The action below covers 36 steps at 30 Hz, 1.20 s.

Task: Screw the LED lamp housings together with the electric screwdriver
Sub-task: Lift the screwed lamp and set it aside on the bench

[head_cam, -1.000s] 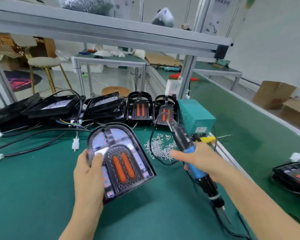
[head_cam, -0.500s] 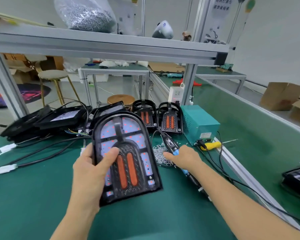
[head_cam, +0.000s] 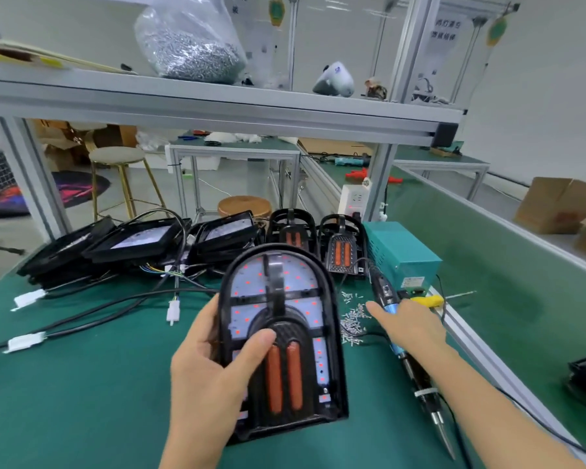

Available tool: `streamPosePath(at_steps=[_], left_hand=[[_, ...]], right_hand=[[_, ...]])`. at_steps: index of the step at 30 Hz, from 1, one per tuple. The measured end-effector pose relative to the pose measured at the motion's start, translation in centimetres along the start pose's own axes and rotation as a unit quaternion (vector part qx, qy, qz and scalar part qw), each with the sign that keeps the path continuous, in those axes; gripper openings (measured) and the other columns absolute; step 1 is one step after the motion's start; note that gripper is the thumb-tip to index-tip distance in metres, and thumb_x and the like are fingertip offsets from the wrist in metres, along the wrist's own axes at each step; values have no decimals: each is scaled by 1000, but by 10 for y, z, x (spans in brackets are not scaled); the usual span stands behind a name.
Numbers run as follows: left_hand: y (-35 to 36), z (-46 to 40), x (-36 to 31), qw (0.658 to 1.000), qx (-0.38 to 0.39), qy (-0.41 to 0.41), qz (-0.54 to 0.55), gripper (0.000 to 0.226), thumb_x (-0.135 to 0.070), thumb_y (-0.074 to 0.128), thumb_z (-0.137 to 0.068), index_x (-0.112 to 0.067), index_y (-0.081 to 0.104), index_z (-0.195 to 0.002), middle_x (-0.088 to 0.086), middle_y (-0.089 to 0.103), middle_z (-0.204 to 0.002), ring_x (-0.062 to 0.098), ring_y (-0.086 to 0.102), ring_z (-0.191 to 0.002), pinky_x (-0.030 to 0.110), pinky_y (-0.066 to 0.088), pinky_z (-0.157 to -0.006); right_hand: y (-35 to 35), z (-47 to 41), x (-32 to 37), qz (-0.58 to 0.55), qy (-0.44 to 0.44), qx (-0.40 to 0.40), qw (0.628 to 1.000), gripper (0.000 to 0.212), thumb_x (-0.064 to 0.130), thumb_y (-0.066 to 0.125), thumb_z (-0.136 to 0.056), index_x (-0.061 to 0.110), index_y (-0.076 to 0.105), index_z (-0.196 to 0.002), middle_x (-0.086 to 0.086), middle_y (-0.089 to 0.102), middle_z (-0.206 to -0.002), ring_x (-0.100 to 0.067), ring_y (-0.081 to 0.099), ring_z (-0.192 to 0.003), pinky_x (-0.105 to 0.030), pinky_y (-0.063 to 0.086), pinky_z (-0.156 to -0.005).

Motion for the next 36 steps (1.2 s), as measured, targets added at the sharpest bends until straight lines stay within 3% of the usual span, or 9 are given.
streamPosePath(at_steps=[6,17,24,30,36], left_hand=[[-20,-2,11,999,-33,-12,-4,41,5,73,-68,-28,67,-93,-18,73,-80,-8,65,-66,3,47,-64],[-28,0,19,998,-51,-25,-2,39,1,73,-69,-27,65,-95,-22,72,-77,-10,63,-63,1,46,-63],[-20,2,21,998,-39,-36,28,42,-2,73,-67,-23,65,-103,-17,74,-85,-6,66,-70,4,48,-66],[-22,1,22,998,-43,-39,38,41,-10,74,-65,-27,65,-102,-17,74,-86,-4,67,-71,4,48,-67],[-21,2,21,998,-42,-33,38,42,-12,75,-65,-28,65,-103,-17,74,-88,-4,67,-73,4,49,-67]], right_hand=[[11,-6,-32,-99,47,66,992,57,63,50,-89,12,40,-66,-3,43,-62,-17,42,-55,-28,31,-51],[9,7,-43,45,48,60,996,53,69,46,-86,18,45,-70,1,52,-71,-17,52,-66,-26,35,-53],[13,7,-48,-1,59,85,995,57,73,54,-78,17,48,-75,0,56,-74,-14,55,-66,-26,39,-55],[16,7,-45,-36,43,105,993,57,76,57,-73,22,44,-87,8,51,-87,-17,56,-89,-31,43,-69],[15,7,-35,-25,22,98,995,52,68,59,-78,17,48,-80,2,56,-85,-15,55,-79,-31,43,-67]])
Point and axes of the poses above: each hand's wrist, its own z-axis away from the middle knuckle, its own y-axis out of the palm, x = y × z, the point moved 10 cm from there along -z, towards the middle knuckle
